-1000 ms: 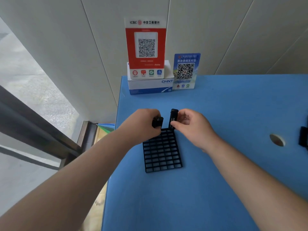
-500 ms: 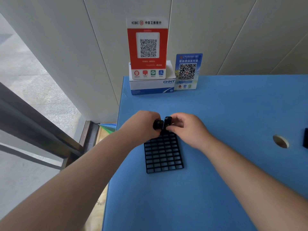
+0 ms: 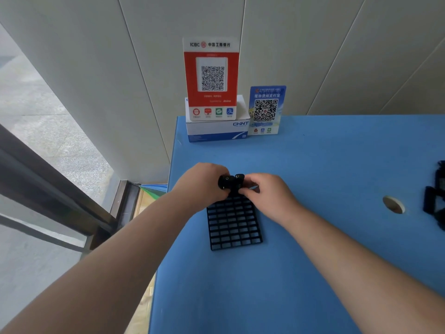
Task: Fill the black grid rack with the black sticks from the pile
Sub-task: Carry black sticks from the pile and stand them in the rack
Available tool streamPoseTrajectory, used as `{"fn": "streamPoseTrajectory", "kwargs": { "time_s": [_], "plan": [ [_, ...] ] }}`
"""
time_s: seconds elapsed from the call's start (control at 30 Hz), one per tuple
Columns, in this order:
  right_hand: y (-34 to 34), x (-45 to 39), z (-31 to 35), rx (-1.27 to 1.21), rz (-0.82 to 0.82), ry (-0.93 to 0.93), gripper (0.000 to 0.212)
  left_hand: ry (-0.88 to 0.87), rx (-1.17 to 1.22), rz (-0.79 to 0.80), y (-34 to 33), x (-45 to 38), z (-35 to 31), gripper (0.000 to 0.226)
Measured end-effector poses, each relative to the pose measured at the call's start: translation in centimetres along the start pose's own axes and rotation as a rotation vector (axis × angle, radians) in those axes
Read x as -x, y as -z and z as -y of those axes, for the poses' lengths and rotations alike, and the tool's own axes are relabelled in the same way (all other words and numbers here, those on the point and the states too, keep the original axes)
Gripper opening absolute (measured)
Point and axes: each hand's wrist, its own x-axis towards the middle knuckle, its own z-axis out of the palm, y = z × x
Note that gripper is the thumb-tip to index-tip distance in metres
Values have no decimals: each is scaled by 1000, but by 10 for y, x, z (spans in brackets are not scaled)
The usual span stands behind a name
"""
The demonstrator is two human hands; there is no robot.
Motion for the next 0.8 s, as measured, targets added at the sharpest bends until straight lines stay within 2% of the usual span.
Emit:
{"fn": "streamPoseTrajectory", "kwargs": {
  "time_s": [0.07, 0.2, 0.3, 0.47, 0.63, 0.8],
  "plan": [
    [2, 5, 0, 10, -24, -18, 28, -10, 17, -15, 1, 3, 1, 24],
    [10, 19, -3, 32, -81, -31, 32, -19, 91, -53, 8, 12, 4, 53],
    [19, 33, -5, 39, -128, -38, 28, -45, 71, -76, 16, 20, 4, 61],
    [42, 68, -1, 51, -253, -17, 27, -157, -116, -214, 23, 43, -21, 67],
    [79, 125, -12, 173, -358, -16, 29, -334, -238, -385, 2, 73, -68, 59],
    [119, 208, -38, 313, -398, -111, 37, -371, -288, -284, -44, 104, -125, 60]
  ]
}}
